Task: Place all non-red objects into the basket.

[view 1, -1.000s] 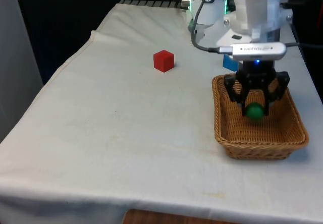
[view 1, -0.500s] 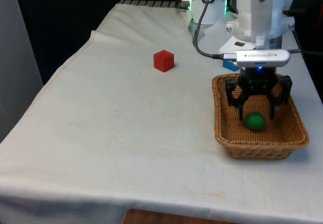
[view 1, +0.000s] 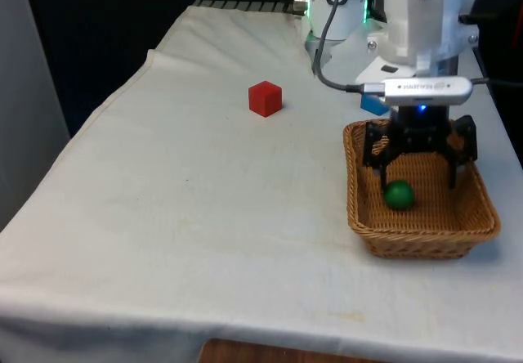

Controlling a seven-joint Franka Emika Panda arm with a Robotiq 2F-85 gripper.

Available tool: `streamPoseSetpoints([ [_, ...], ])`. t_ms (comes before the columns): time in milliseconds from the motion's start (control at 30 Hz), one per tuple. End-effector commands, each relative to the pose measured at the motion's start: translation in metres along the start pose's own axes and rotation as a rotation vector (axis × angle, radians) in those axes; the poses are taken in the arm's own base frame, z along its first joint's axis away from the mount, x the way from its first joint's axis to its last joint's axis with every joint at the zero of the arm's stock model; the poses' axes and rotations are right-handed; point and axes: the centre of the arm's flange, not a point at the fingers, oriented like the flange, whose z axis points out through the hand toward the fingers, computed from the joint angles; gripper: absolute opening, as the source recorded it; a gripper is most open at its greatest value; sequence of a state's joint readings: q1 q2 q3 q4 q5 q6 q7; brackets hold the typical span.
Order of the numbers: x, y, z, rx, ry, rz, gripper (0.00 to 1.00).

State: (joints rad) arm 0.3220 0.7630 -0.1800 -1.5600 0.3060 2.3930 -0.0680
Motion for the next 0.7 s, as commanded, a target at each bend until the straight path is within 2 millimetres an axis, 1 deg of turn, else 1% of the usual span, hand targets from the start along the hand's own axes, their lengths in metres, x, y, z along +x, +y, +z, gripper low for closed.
streamPoseSetpoints([
  [0, 0.001, -0.001, -0.011, 0.0, -0.007, -0.004, 1.0],
  [33, 0.003, -0.001, -0.014, 0.001, -0.008, -0.005, 1.0],
  [67, 0.004, -0.001, -0.012, 0.004, -0.002, -0.004, 1.0],
  [100, 0.004, -0.002, -0.02, 0.001, -0.011, -0.008, 1.0],
  [300, 0.005, -0.003, -0.038, 0.0, -0.016, -0.017, 1.0],
  [333, 0.006, -0.004, -0.036, 0.003, -0.01, -0.017, 1.0],
  [400, 0.006, -0.004, -0.047, 0.0, -0.016, -0.021, 1.0],
  [600, 0.006, -0.006, -0.066, -0.005, -0.021, -0.038, 1.0],
  [633, 0.007, -0.006, -0.063, -0.001, -0.017, -0.035, 1.0],
  [667, 0.006, -0.006, -0.069, -0.006, -0.022, -0.039, 1.0],
])
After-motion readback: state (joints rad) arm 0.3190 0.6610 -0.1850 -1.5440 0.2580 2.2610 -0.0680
